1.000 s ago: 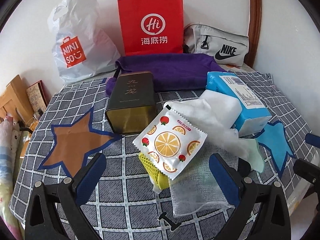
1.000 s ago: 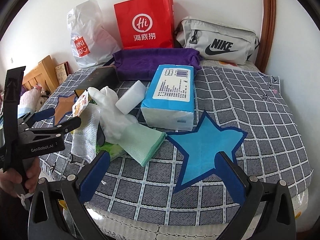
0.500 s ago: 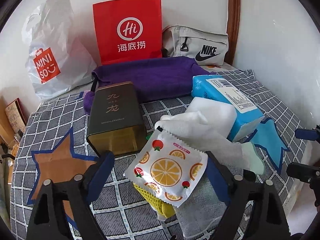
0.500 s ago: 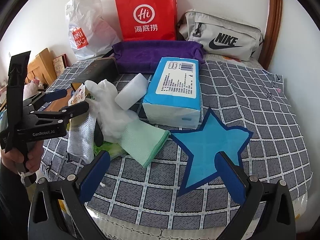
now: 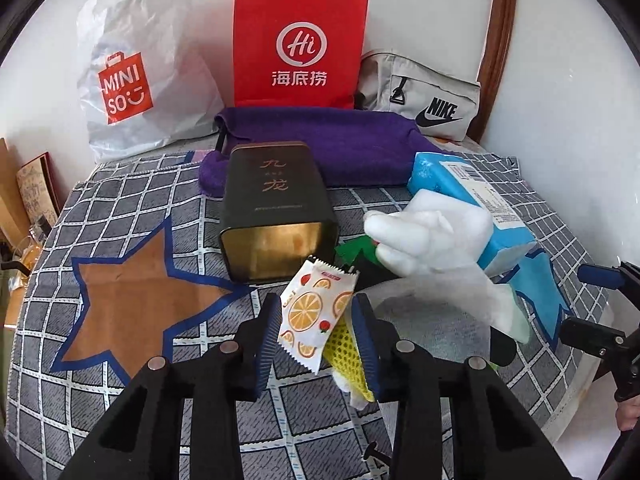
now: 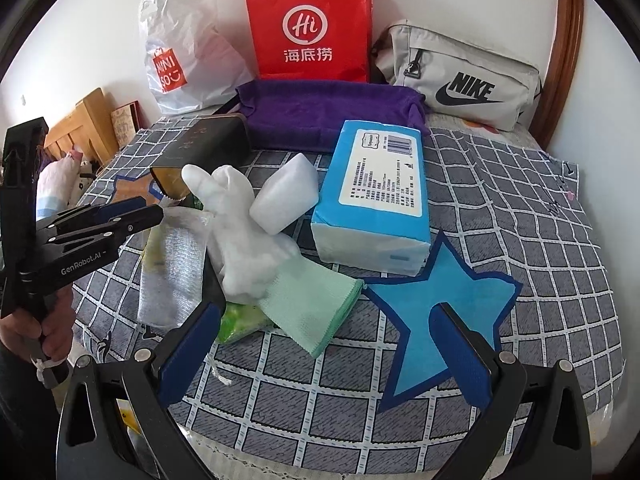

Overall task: Organize soft objects
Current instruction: 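Move the left tool down to the orange-print snack packet, then close the left tool on the orange-print packet while the right tool grasps the white glove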

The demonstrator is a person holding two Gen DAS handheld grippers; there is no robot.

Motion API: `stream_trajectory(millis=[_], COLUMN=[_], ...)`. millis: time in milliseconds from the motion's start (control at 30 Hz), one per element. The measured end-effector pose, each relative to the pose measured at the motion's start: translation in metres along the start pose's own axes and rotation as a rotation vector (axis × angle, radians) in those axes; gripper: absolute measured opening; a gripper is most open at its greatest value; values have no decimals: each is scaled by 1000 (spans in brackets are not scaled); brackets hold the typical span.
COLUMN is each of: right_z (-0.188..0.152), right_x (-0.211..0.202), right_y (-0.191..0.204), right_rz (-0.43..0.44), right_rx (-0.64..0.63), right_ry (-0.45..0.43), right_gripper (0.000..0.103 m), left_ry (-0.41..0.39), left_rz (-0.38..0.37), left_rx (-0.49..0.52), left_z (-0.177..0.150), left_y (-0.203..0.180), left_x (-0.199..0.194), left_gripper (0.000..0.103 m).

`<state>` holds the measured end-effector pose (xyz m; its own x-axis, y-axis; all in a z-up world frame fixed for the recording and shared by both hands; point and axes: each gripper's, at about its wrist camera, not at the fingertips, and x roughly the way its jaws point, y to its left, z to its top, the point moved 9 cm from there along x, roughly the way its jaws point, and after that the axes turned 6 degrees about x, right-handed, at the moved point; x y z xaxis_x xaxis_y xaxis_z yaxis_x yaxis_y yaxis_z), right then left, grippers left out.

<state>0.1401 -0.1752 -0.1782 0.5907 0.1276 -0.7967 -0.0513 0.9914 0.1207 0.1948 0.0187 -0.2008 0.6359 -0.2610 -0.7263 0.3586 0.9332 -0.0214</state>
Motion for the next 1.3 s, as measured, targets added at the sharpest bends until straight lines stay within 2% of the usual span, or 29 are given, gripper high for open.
stream_trajectory(millis=[67,100,133,333,433,500,633,700,733,800,867,900,967,1067,1133,1233,1267,1300], right_z=[-1,-1,0,3,5,8,14,16,17,18,16,16,15,16,17,19,19,19], right_x=[1,1,1,9,11,12,12,14,15,18,22,23,24,26,28,29,29,30], right_y=[1,1,0,-5,-9,-12,-18,-19,-20,-20,-19,-19,-20,-20,-20,-16,-14,-11], right_rz=[-2,-4,-8,-12,-30,-43,-45,-35,-33,-31,-32,-34,-40,-28,-19,-4,8,22], right_rx=[-8,-10,-12,9,4,1,12,21,24,27,24,21,18,26,31,16,8,1], right_ry=[4,5,5,19,24,21,16,18,19,23,32,35,39,38,39,35,32,32], right_gripper=[102,102,102,102,102,102,102,102,102,102,102,102,102,102,102,102,102,102], left_ry=[-4,-6,-7,-1,4,27,99,126,129,118,97,95,101,159,140,140,131,126], left_rz=[-36,-40,-24,33,82,96,69,91,101,117,127,139,189,199,194,132,142,147], left_rx=[-9,-19,-29,22,37,27,34,56,65,64,76,79,70,80,58,-25,-25,-21], left_z=[0,2,3,13,14,11,-7,-16,-20,-21,-18,-16,-13,-20,-21,-29,-30,-31], left_y=[2,5,9,8,16,26,38,41,43,47,50,52,60,61,64,71,74,76], left_x=[0,1,3,17,17,17,23,26,28,28,27,28,32,45,44,40,36,34], left_gripper=[38,48,51,51,40,39,39,40,44,60,67,78,83,85,86,76,66,63])
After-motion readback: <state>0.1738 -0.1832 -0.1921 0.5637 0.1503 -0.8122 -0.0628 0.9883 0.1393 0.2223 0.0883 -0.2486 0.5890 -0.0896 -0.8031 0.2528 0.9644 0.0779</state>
